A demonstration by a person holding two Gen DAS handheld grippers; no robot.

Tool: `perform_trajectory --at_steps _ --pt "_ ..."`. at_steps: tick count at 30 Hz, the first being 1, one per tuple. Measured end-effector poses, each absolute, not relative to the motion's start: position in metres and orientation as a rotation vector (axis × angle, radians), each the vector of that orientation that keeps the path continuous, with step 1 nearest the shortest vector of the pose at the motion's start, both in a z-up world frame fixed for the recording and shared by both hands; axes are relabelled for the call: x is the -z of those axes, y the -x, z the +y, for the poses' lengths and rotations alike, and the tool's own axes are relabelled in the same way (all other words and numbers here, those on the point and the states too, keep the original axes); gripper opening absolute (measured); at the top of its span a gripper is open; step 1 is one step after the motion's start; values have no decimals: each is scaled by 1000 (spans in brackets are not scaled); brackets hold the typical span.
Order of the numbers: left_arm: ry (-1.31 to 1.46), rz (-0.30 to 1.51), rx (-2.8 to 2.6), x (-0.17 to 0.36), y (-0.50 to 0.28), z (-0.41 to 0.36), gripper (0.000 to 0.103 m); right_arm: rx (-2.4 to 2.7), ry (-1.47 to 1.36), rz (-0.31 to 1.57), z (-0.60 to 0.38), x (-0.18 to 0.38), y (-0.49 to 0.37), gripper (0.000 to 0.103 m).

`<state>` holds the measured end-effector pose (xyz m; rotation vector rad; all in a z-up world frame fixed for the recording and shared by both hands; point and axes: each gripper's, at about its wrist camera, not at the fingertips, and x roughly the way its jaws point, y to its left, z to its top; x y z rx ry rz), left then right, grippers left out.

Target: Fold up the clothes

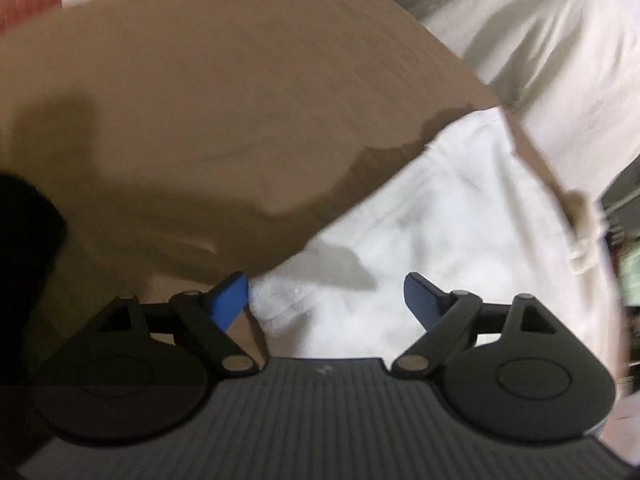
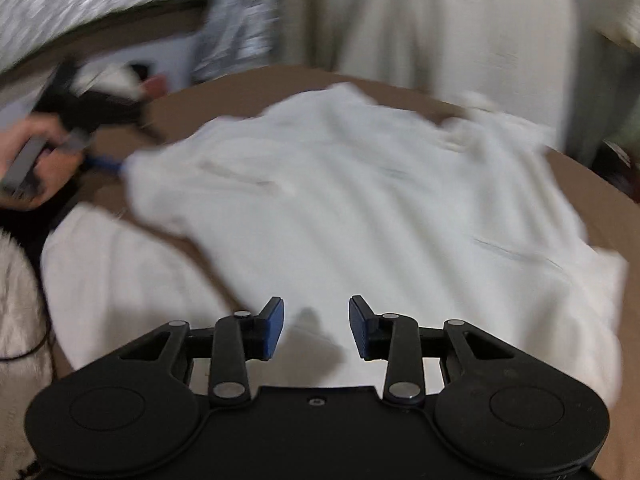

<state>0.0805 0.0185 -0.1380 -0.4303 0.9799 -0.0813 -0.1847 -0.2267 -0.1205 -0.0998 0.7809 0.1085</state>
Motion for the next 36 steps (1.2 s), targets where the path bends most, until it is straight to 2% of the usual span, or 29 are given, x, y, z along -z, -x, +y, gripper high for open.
perform_trajectory --at_steps 1,2,3,4,7,10,12,14,16,20,25,28,31,33,36 --pt "389 970 77 137 -79 14 82 -124 135 796 -219 127 176 40" --pt "348 960 73 136 -77 10 65 -134 166 814 -213 134 167 40" --pt "306 949 69 135 -75 6 20 -138 178 829 -211 139 160 40" --pt "265 938 65 133 -73 2 8 -138 178 843 -210 144 153 40" --pt "142 904 52 130 -68 -11 8 -128 186 864 -213 152 143 41" --pt "19 868 40 127 -62 -24 9 -155 178 867 -222 159 141 48" --pt "-62 843 31 124 -58 -32 9 -184 177 881 -224 164 145 47" --pt "-77 848 15 125 -57 -32 10 -203 195 903 -226 173 149 40" --pt "-76 861 -2 127 -57 -29 10 -210 181 911 -229 179 150 37" --pt "-96 888 -45 132 -59 -25 14 -227 163 898 -231 167 156 21" --pt "-208 938 -83 145 -61 -27 19 -330 248 897 -217 160 175 20" --pt "-233 965 -72 146 -54 -26 22 -301 182 906 -224 167 172 21" --pt "-171 977 -55 138 -51 -7 27 -263 149 866 -222 151 179 24" --pt "-90 972 -46 133 -53 7 40 -259 169 831 -218 136 191 25" --pt "-48 952 -57 129 -54 13 52 -360 141 795 -213 112 208 29"
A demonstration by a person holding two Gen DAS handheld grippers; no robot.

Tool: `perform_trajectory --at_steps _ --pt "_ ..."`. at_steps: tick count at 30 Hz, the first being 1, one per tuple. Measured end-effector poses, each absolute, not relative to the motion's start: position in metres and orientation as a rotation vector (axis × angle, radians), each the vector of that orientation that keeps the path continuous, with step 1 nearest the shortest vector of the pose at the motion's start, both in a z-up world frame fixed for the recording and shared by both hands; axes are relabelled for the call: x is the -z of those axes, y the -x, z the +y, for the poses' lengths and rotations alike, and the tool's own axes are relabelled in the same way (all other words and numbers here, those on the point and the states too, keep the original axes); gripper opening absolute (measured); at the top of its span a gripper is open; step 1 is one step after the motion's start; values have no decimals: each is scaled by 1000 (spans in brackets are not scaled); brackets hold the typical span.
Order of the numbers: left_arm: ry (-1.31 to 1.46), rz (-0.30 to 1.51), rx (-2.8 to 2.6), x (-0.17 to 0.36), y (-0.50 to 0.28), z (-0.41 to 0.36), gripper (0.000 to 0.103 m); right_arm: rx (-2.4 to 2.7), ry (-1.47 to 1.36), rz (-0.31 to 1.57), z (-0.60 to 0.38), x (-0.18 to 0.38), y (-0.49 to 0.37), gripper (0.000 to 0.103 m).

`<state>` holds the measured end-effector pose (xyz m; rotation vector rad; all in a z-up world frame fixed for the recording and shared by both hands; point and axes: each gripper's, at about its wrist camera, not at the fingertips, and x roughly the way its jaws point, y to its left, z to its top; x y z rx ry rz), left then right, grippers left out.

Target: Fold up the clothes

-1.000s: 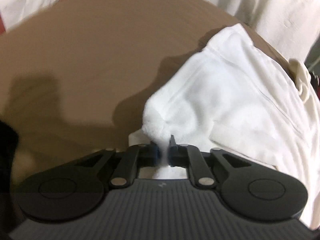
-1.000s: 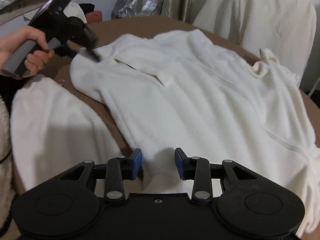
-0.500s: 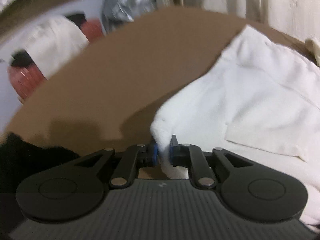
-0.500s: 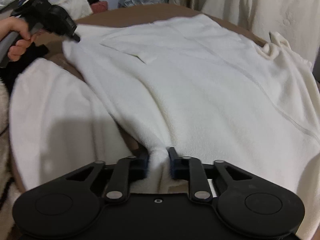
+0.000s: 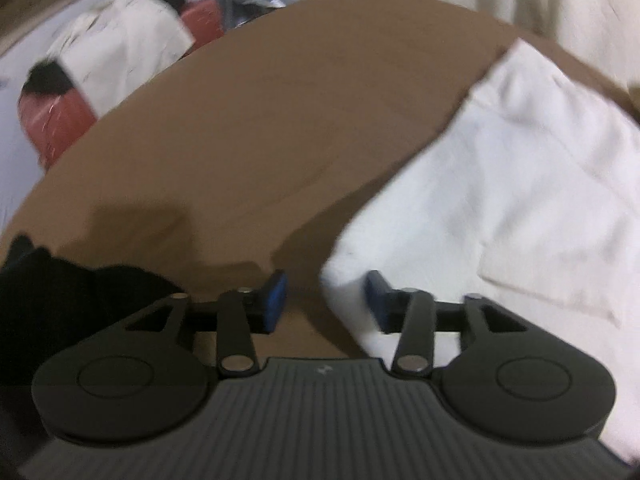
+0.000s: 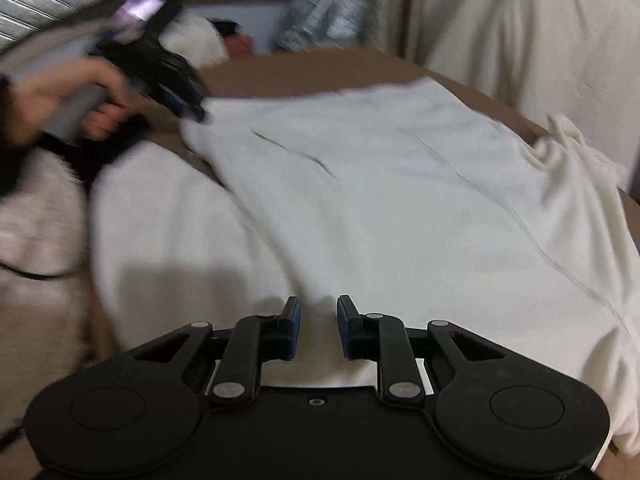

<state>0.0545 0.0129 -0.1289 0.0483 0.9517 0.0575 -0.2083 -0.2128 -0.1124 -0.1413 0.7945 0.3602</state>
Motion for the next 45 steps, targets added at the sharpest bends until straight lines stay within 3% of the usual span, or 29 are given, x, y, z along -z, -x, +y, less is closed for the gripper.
perform_trajectory --at_steps 3,9,15,16,18,19,35,39,45 --pt "-7 931 -69 125 -56 18 53 -519 116 835 -201 111 216 52" --pt "-158 811 -80 110 -45 -9 54 -629 352 965 -153 154 219 54" --pt "-135 735 -64 96 -40 -11 63 -675 524 926 -129 184 223 66" --pt "-131 723 -61 94 -39 -12 64 -674 512 917 -130 185 223 65" --pt "-123 698 -56 89 -37 -13 65 -658 475 892 -137 182 223 42" --pt "-116 702 -53 89 -37 -12 65 -651 459 877 -141 178 225 14" --pt "-31 766 95 100 -41 -26 66 -453 -25 538 -274 61 213 12" --pt "-2 778 178 102 -38 -40 66 -225 -184 523 -333 66 187 12" --pt "8 801 362 109 -29 -78 68 255 -291 676 -398 105 145 12"
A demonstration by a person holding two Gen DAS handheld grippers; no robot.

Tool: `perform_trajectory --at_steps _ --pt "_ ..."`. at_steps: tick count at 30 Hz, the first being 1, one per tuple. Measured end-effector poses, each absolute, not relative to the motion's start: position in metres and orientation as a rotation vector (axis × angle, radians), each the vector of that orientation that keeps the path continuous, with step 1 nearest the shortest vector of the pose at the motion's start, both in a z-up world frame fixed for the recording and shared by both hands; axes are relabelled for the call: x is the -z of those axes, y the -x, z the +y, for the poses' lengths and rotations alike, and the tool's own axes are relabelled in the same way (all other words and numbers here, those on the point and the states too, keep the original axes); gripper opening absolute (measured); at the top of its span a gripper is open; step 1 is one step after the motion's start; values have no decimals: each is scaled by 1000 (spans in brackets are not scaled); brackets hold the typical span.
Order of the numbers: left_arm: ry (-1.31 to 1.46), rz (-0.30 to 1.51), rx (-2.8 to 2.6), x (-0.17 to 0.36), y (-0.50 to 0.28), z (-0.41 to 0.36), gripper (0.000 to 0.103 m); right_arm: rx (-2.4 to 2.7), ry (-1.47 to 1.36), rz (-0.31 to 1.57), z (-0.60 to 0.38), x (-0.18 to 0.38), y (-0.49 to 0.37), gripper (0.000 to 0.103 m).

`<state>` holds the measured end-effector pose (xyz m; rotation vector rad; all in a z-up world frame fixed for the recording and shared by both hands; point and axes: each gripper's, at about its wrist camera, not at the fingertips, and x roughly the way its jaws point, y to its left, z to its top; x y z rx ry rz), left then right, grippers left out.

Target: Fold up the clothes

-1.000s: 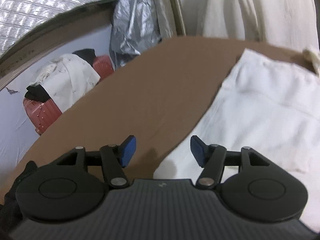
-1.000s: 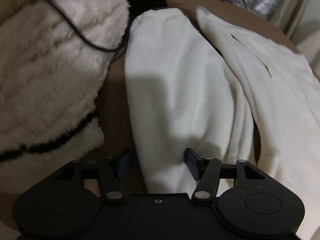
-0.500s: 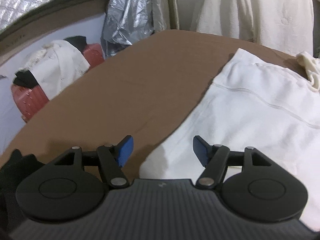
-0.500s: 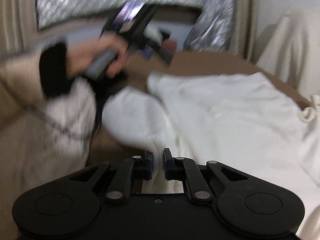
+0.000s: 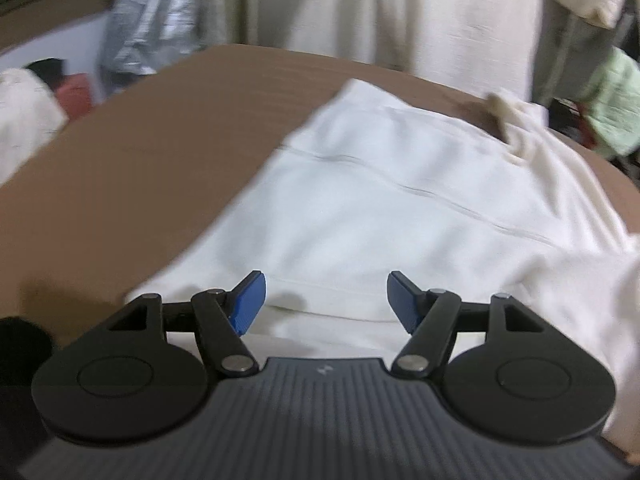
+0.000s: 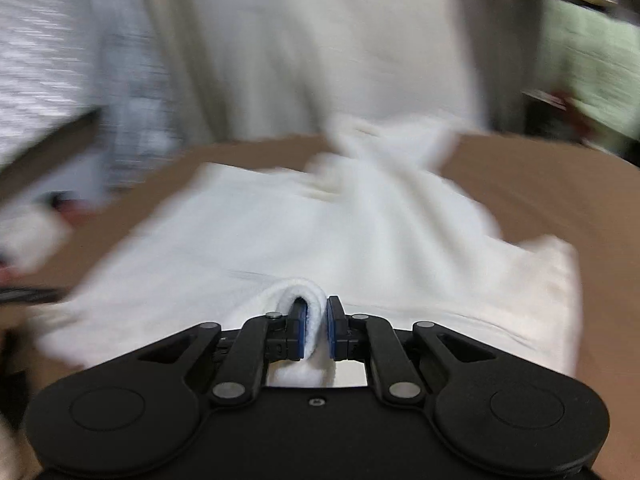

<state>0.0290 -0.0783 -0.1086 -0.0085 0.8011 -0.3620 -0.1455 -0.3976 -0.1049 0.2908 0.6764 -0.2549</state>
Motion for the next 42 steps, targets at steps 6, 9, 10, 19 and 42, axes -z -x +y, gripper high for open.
perform_trajectory --at_steps 6,9,10,19,42 --pt "-39 835 589 120 -11 -138 68 307 -673 834 -443 157 143 18" --pt "-42 882 754 128 1 -170 69 301 -700 810 -441 156 160 22" --pt "-46 900 811 131 6 -180 70 295 -700 803 -441 154 168 23" --pt "-284 891 1023 156 37 -258 79 35 -678 846 -417 148 247 53" --pt "-207 860 586 165 -25 -242 50 119 -128 743 -386 135 204 6"
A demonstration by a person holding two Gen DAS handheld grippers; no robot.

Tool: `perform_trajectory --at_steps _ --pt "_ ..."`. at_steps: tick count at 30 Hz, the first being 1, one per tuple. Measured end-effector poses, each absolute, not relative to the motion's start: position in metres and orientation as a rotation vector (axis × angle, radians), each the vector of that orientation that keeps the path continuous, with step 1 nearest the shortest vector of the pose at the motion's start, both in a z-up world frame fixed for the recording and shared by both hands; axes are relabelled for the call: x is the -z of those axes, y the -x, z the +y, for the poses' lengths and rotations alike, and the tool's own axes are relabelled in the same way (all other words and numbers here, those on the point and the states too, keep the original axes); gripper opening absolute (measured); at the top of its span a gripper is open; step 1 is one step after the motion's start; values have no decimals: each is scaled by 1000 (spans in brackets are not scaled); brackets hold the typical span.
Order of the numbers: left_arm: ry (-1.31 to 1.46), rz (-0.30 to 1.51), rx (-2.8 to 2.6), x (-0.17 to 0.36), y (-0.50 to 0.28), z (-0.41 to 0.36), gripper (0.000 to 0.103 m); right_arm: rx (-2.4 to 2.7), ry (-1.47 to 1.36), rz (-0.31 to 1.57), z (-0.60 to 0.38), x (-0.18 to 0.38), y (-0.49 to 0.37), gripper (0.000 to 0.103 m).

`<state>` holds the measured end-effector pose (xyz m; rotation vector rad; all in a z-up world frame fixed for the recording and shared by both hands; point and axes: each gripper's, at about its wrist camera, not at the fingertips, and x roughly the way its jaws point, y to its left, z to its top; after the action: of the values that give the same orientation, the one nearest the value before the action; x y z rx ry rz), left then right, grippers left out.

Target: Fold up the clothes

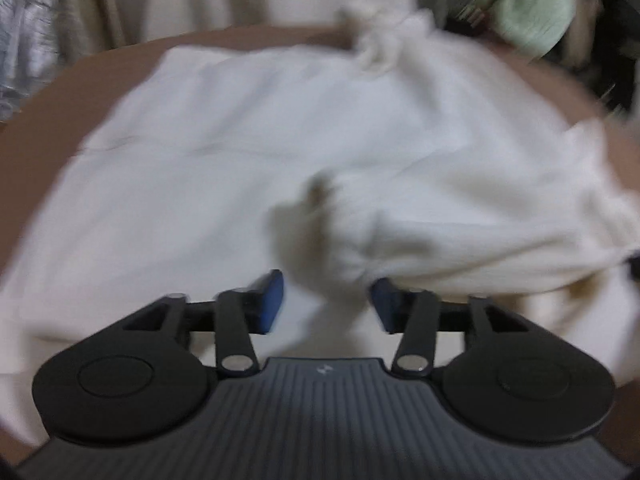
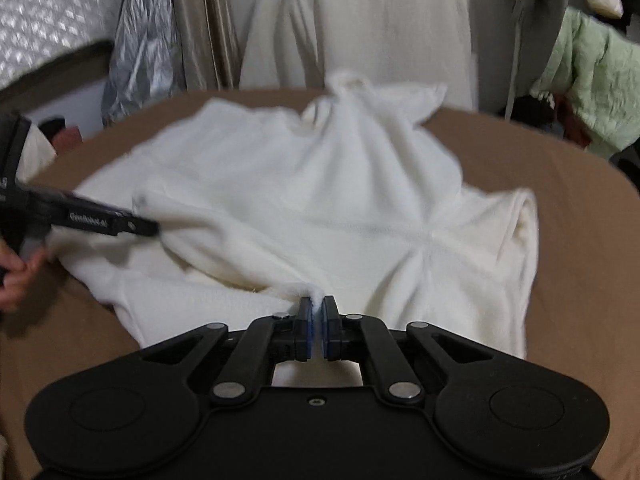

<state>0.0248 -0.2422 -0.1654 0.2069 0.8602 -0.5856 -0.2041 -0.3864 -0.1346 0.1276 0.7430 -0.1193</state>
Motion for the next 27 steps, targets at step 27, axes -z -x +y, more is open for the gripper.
perform_trajectory --at_steps 27 --pt "-174 1186 1021 181 27 -245 25 -234 -551 894 -401 168 272 12"
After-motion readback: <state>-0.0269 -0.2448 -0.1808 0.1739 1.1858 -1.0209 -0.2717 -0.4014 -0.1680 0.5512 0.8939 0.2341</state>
